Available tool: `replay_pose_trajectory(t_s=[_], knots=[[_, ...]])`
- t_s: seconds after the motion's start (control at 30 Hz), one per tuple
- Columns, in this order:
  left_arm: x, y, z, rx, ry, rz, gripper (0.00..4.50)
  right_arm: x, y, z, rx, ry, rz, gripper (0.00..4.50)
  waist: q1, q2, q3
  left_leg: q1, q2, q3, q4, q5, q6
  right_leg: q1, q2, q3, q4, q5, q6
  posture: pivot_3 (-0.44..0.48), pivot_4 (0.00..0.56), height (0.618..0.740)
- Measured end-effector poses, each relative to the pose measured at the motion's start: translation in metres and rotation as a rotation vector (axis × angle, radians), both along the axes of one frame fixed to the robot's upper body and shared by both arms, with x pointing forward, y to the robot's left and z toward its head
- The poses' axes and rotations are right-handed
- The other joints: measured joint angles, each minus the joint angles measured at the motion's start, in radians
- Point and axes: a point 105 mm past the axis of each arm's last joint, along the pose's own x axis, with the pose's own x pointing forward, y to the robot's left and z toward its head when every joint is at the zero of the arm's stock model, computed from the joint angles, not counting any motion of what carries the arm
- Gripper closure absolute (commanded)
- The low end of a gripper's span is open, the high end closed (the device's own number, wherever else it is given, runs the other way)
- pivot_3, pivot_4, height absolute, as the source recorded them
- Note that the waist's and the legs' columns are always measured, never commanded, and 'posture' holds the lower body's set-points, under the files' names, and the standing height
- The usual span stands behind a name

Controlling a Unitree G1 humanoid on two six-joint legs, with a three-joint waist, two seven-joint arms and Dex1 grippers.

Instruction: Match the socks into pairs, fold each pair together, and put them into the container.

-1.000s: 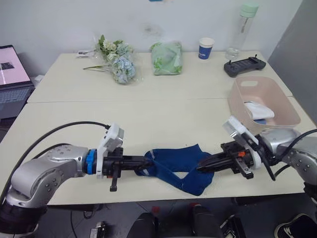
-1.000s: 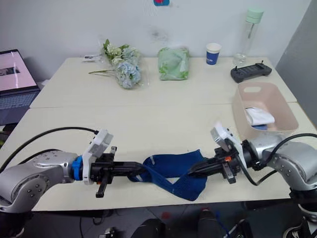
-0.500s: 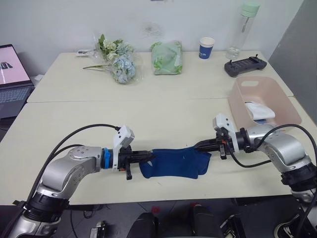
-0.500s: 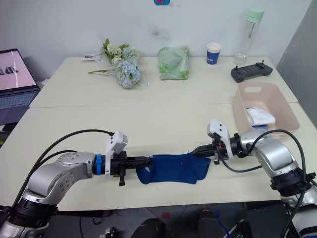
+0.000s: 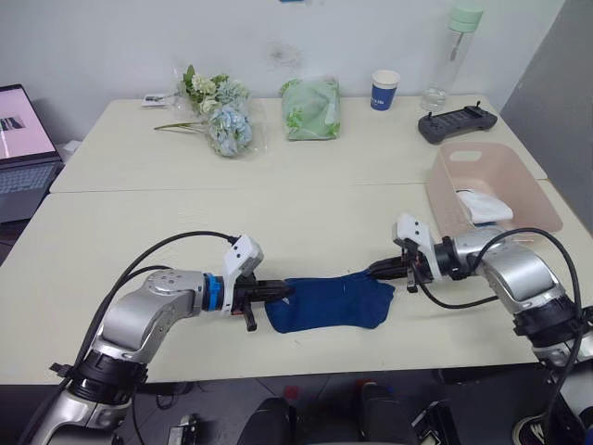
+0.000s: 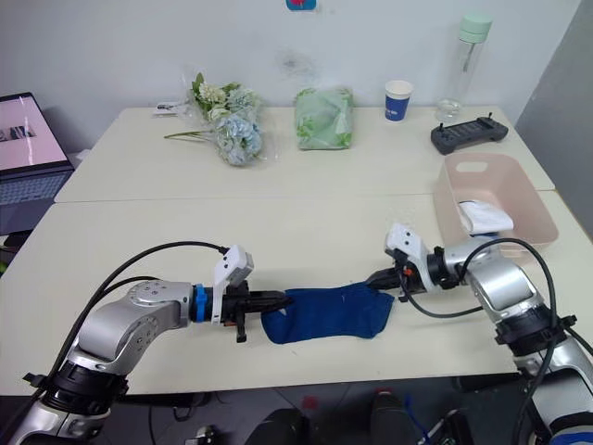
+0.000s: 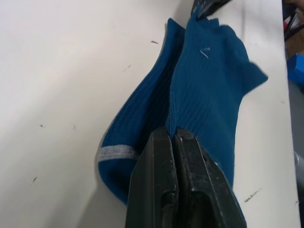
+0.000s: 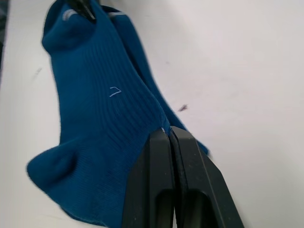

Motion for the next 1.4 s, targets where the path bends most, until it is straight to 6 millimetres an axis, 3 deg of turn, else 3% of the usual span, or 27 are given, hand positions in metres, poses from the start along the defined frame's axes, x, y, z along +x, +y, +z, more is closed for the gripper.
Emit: replay_pose_trajectory(t_s=[0.3, 1.07, 1.17, 1.37, 1.4], knots=[[0.017, 0.000, 0.002, 0.022, -0.037, 0.039, 4.48, 0.003, 0.002, -0.006, -0.010, 0.009, -0.013, 4.50, 0.000, 0.000, 0.000, 0.000, 0.000, 0.000, 0.000, 0.000, 0.000, 0.000, 0.000, 0.000, 0.000, 0.000, 0.000, 0.000, 0.150, 0.740], [0.018, -0.006, -0.004, 0.074, -0.049, -0.022, 4.48, 0.000, -0.005, -0.006, -0.036, 0.041, -0.007, 4.50, -0.001, 0.000, 0.000, 0.000, 0.000, 0.000, 0.000, 0.000, 0.000, 0.000, 0.000, 0.000, 0.000, 0.000, 0.000, 0.000, 0.150, 0.740], [0.018, -0.007, -0.003, 0.069, -0.057, -0.036, 3.87, 0.000, -0.004, -0.007, -0.034, 0.038, -0.008, 3.82, -0.001, 0.000, 0.000, 0.000, 0.000, 0.000, 0.000, 0.000, 0.000, 0.000, 0.000, 0.000, 0.000, 0.000, 0.000, 0.000, 0.150, 0.740], [0.021, -0.002, 0.002, 0.059, -0.074, -0.011, 1.98, 0.008, -0.012, 0.007, 0.004, -0.020, -0.056, 1.72, -0.001, 0.000, 0.000, 0.000, 0.000, 0.000, 0.000, 0.000, 0.000, 0.000, 0.000, 0.000, 0.000, 0.000, 0.000, 0.000, 0.150, 0.740], [0.022, 0.002, 0.005, 0.056, -0.079, 0.000, 1.97, 0.010, -0.014, 0.012, 0.020, -0.033, -0.070, 1.38, -0.001, 0.000, 0.000, 0.000, 0.000, 0.000, 0.000, 0.000, 0.000, 0.000, 0.000, 0.000, 0.000, 0.000, 0.000, 0.000, 0.150, 0.740]])
